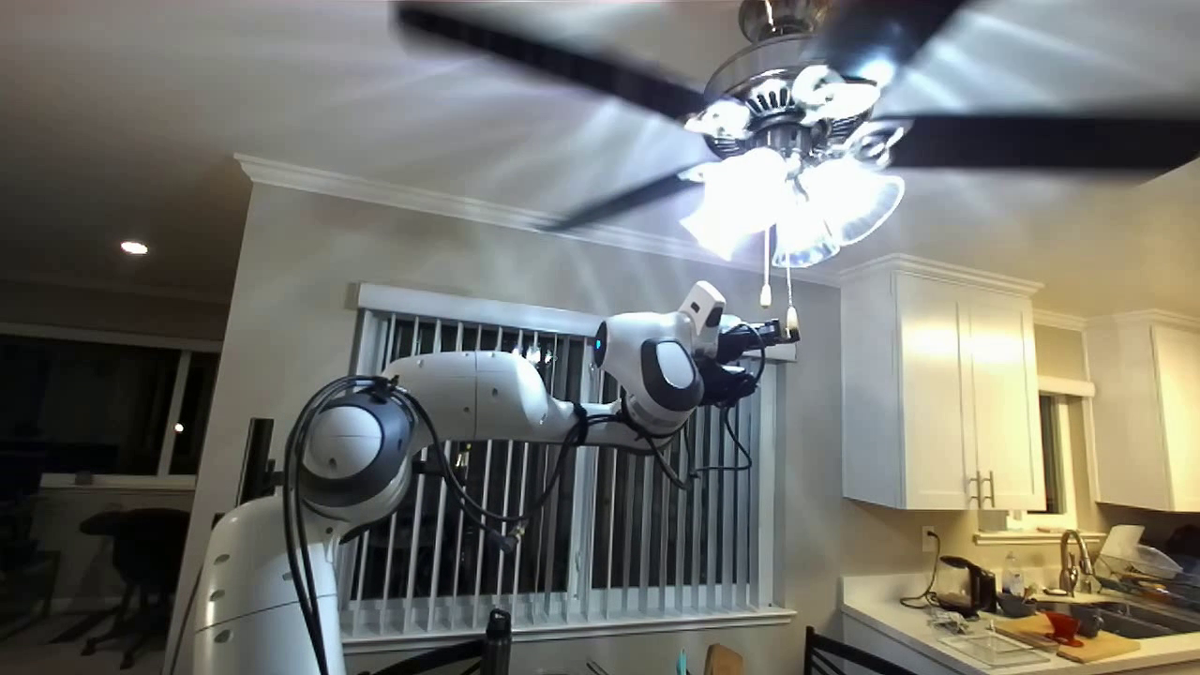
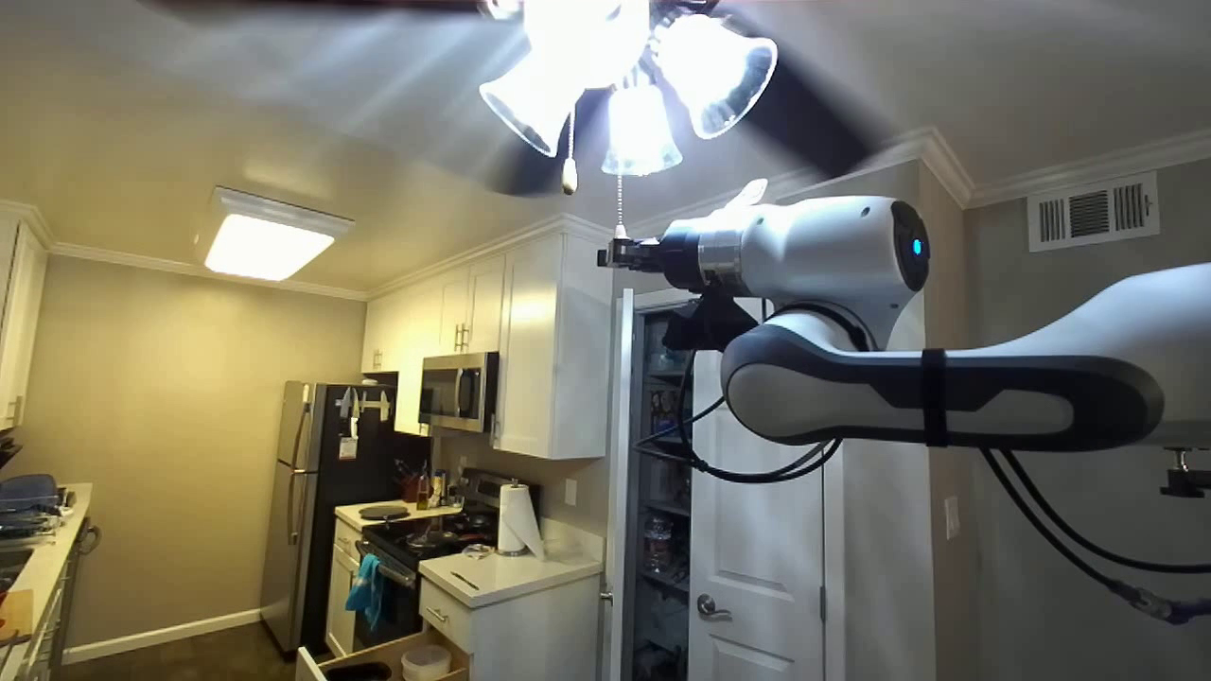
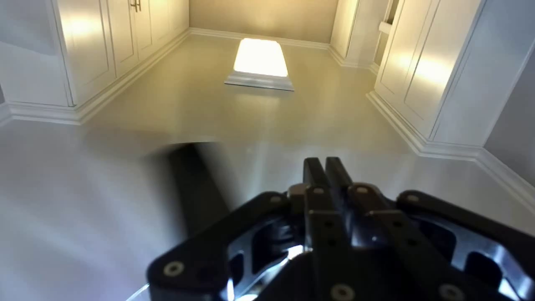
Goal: Turn off the light
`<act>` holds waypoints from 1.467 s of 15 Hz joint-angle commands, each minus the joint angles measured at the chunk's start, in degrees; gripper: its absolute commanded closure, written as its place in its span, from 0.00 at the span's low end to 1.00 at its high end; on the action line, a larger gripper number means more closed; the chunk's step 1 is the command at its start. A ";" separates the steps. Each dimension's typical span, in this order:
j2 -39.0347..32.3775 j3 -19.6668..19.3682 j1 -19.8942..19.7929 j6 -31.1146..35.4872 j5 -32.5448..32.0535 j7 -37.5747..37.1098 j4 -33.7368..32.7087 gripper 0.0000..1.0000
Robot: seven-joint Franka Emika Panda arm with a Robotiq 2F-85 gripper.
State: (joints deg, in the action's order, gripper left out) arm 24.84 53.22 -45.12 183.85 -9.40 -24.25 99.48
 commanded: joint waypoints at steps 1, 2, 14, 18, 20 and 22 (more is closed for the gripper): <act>0.96 -0.45 -0.46 -2.08 -0.95 1.00 0.28 0.62; 0.93 -0.55 -0.25 -2.79 -0.95 1.10 0.15 0.56; -0.25 -3.85 7.47 -14.41 0.17 4.69 -0.28 0.00; -0.49 -4.01 7.85 -14.13 -0.28 3.63 -2.32 0.00; -0.78 -3.15 6.26 -14.42 -0.74 2.98 -4.70 0.00; -0.81 -2.48 4.86 -14.45 -1.08 2.64 -6.54 0.00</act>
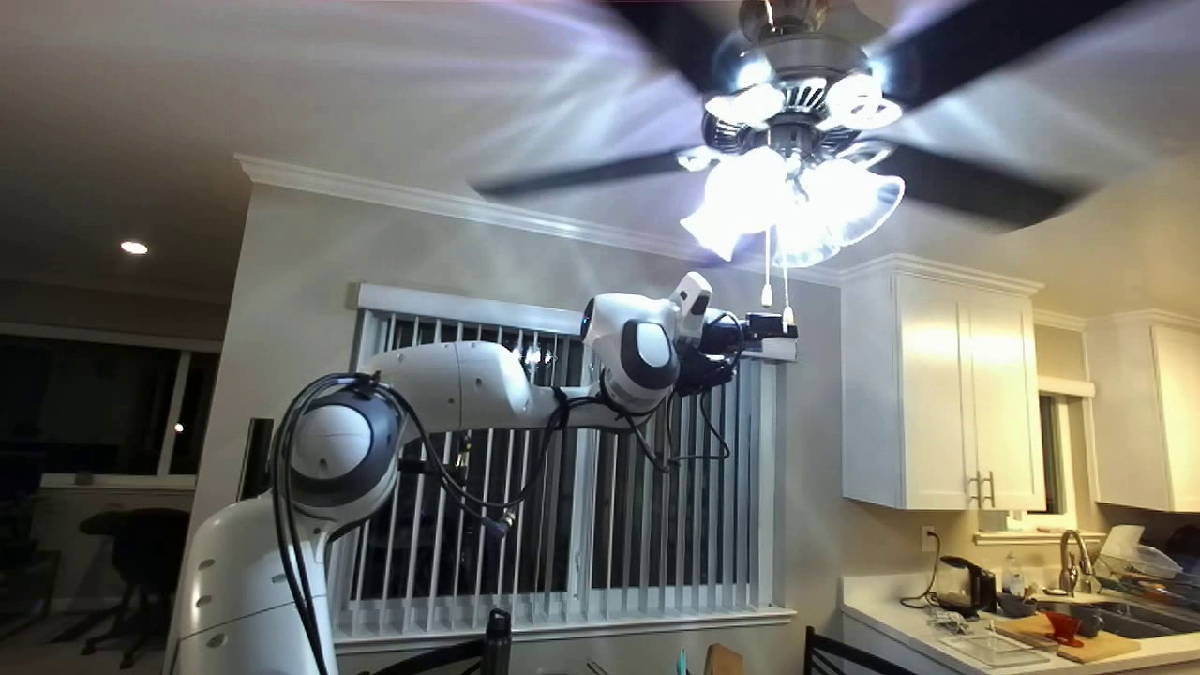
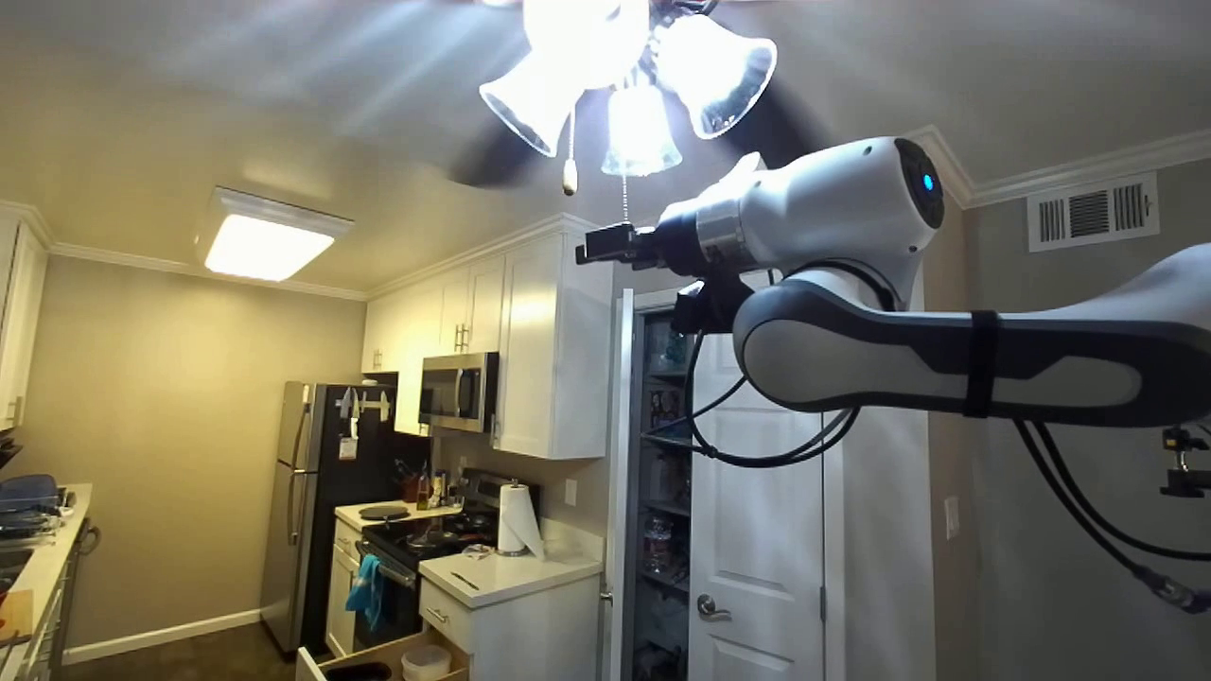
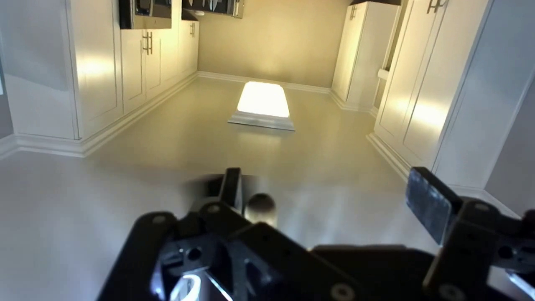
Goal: Turn off the light
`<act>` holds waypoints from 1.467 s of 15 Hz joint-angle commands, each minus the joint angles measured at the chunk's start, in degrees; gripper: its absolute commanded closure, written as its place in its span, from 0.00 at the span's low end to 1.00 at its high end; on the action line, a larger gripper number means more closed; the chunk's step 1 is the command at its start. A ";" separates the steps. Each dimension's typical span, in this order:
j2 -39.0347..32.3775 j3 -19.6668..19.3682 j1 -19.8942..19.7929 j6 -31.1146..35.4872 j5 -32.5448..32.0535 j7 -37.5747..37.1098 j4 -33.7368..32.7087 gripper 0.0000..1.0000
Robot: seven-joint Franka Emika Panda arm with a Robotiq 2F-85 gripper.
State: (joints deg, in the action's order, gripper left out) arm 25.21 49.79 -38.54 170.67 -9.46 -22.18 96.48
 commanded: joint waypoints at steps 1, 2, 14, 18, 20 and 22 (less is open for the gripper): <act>-1.16 1.28 -2.35 -1.39 -1.12 0.54 -4.28 0.00; -1.04 1.65 -2.97 -1.33 -1.25 0.52 -4.67 0.00; -0.73 9.76 -15.45 -2.47 -1.78 -0.69 -10.50 0.00; -0.59 14.08 -22.51 -4.86 -1.49 -0.59 -13.70 0.00; -0.61 16.04 -24.85 -6.24 -1.27 -0.11 -14.59 0.00; -0.64 17.74 -26.71 -7.37 -0.98 0.14 -15.43 0.00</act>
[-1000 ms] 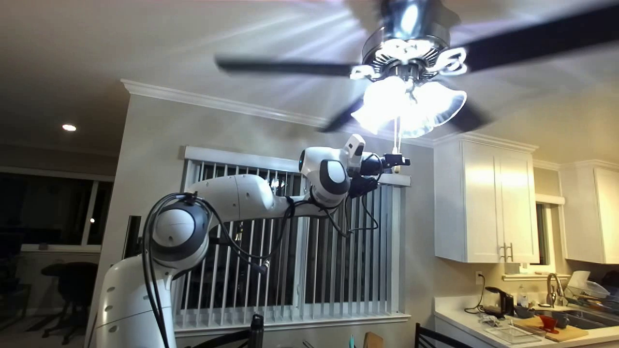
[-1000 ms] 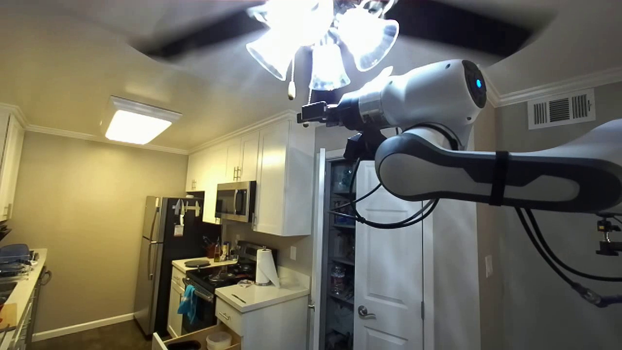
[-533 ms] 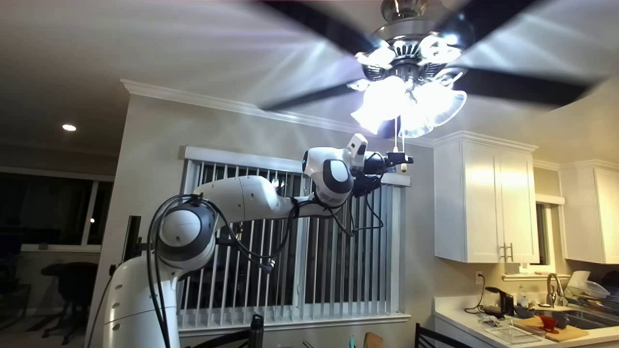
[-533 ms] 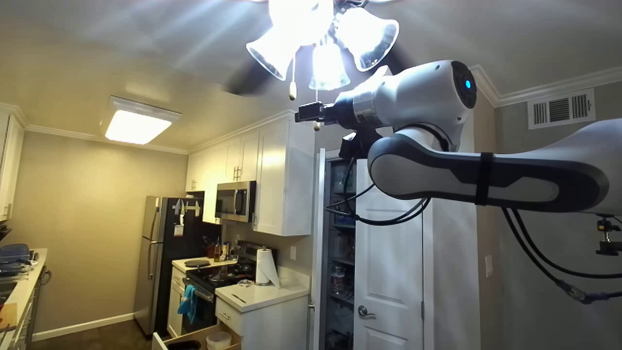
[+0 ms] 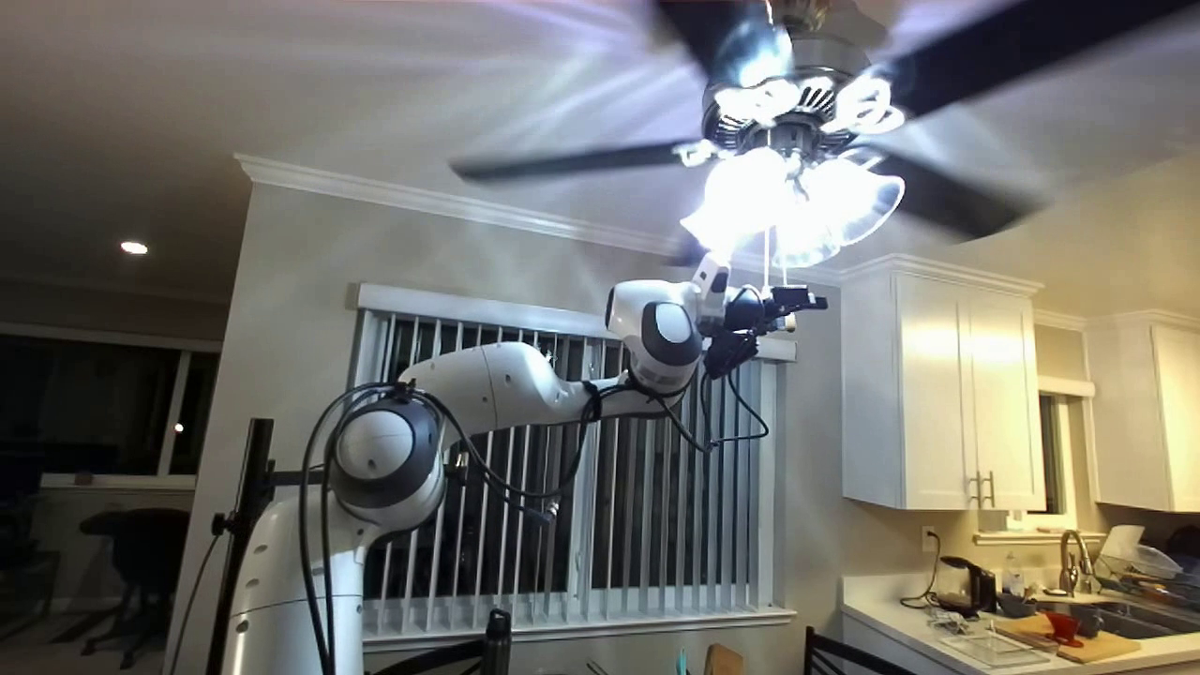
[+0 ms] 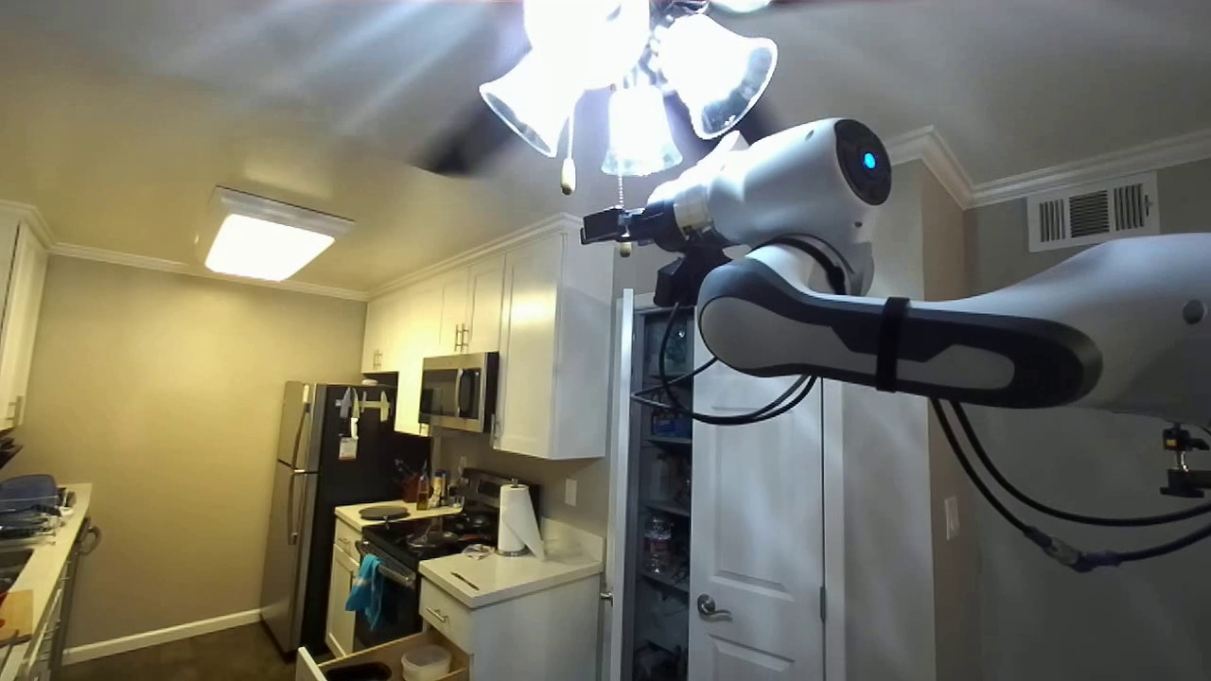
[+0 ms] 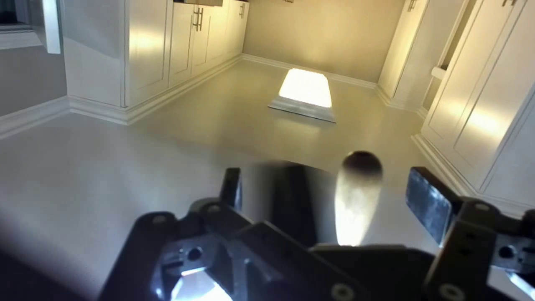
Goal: Turn off the light
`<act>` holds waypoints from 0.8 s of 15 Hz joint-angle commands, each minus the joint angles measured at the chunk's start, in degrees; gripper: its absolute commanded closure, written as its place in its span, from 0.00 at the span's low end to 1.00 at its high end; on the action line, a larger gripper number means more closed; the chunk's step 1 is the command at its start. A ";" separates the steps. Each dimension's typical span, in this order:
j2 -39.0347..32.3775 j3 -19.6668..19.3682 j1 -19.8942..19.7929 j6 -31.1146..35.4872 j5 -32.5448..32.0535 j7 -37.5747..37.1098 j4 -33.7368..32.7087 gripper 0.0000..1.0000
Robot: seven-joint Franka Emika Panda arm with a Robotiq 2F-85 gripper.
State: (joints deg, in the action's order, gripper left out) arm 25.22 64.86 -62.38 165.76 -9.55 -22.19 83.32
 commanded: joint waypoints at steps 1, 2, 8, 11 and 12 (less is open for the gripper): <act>-0.59 3.33 -3.63 -2.89 -0.82 0.26 -2.61 0.00; -0.66 3.92 -4.15 -3.62 -0.77 0.52 -2.99 0.00; -0.94 5.11 -4.58 -5.86 0.04 1.76 -3.69 0.53; -1.13 5.33 -4.23 -6.66 0.07 2.03 -3.76 0.74; -1.14 5.38 -4.17 -6.86 0.06 2.06 -3.76 0.80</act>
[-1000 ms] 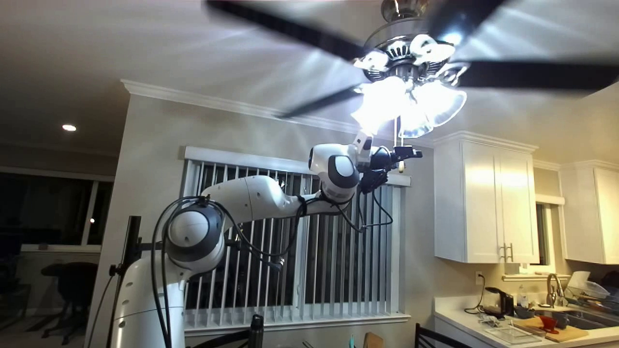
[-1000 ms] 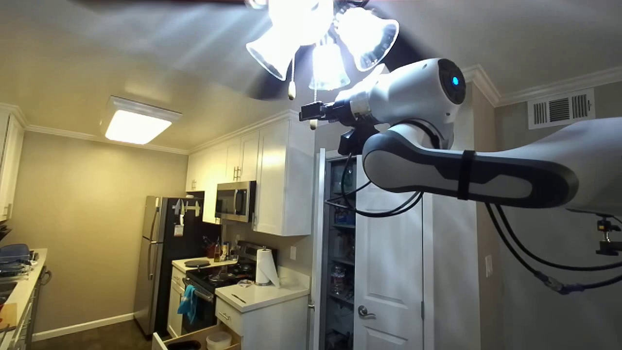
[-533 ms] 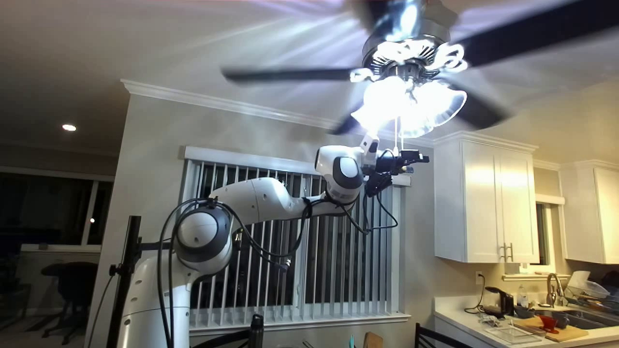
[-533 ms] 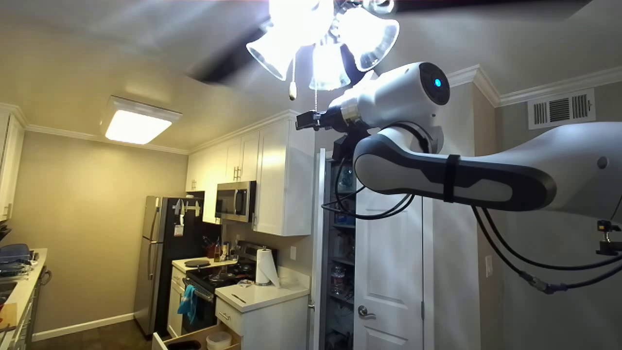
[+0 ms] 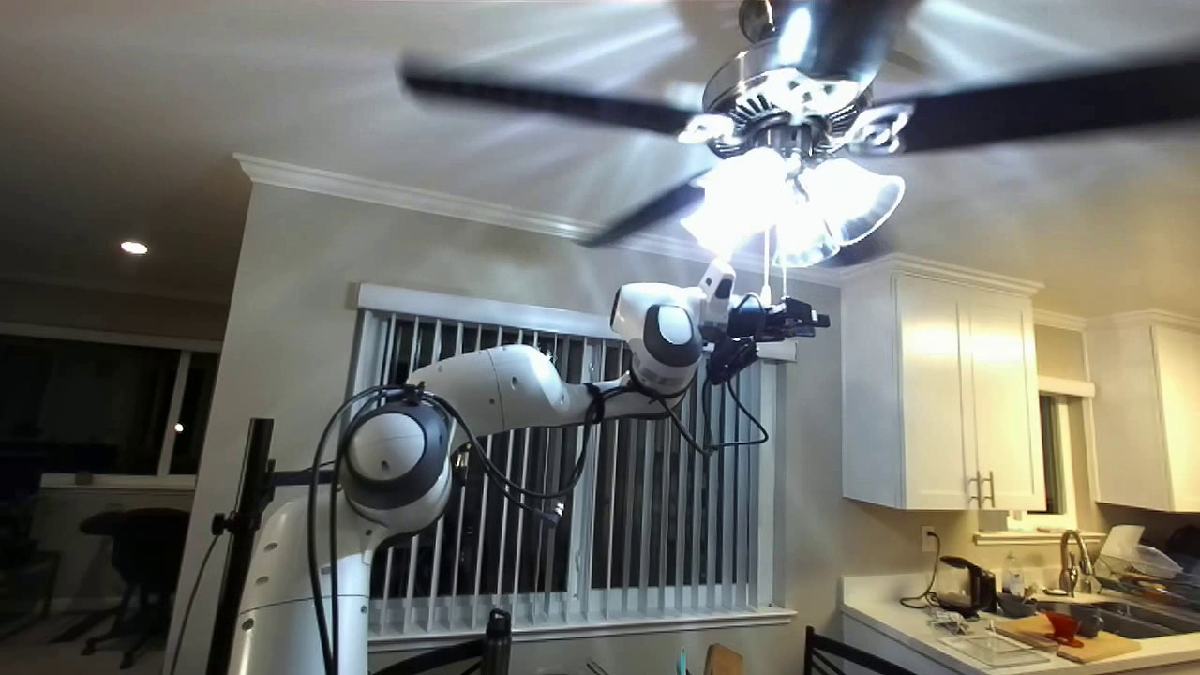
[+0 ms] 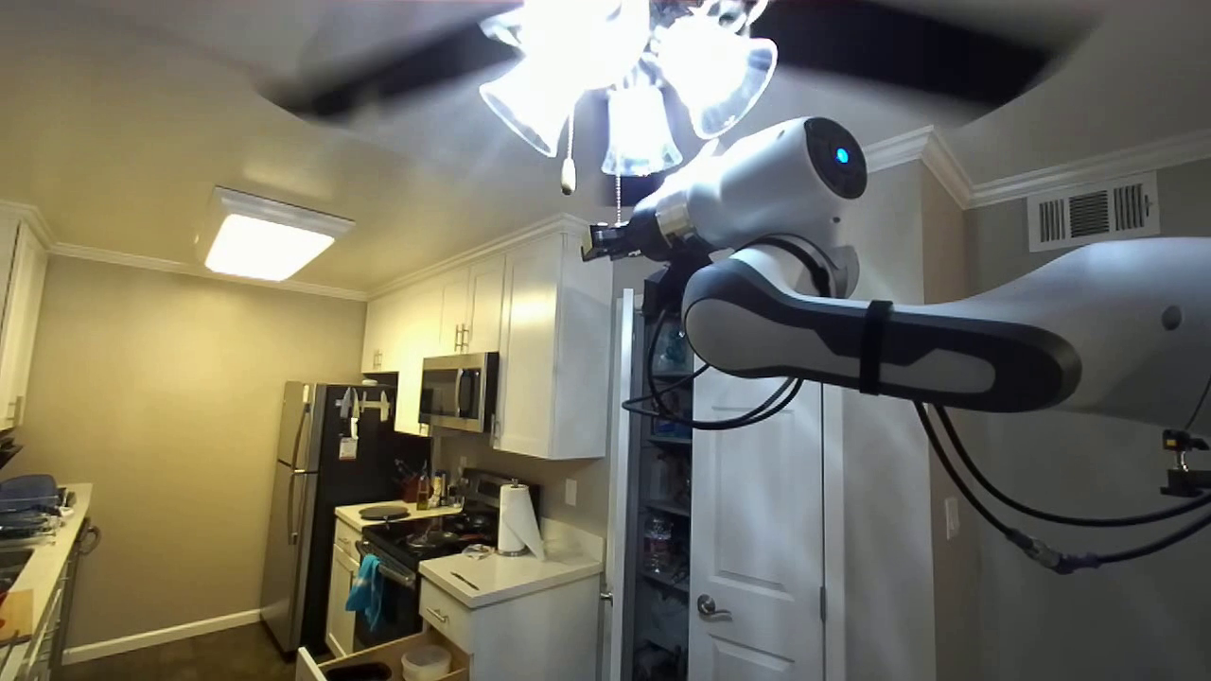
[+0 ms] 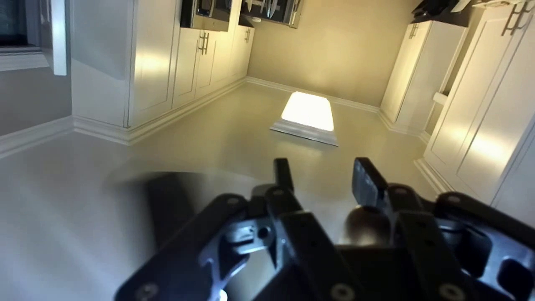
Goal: Turn off the light
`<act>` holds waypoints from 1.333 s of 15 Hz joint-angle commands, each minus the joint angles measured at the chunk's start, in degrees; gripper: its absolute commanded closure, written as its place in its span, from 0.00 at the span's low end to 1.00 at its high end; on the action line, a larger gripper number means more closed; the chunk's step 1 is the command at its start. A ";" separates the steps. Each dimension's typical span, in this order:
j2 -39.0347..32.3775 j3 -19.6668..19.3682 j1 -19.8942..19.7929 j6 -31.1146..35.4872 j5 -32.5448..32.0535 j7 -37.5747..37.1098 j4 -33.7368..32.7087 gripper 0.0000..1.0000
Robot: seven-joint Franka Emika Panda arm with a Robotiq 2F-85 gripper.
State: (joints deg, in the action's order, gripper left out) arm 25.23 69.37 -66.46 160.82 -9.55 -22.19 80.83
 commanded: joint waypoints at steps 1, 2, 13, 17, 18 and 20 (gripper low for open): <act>-1.16 0.85 0.05 -2.14 0.05 2.13 -1.25 0.85; -1.18 0.72 0.28 -2.26 0.05 2.20 -1.12 0.93; -1.54 -2.14 2.64 -4.92 -0.55 3.13 3.73 0.98; -2.30 -3.09 4.15 -6.62 -0.82 3.65 5.40 0.98; -2.51 -3.30 4.75 -7.42 -0.93 3.75 5.83 0.98; -2.78 -3.62 5.74 -8.16 -1.23 3.72 6.56 0.98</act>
State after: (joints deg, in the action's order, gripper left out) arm 24.29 67.05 -63.93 154.31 -9.55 -20.63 86.36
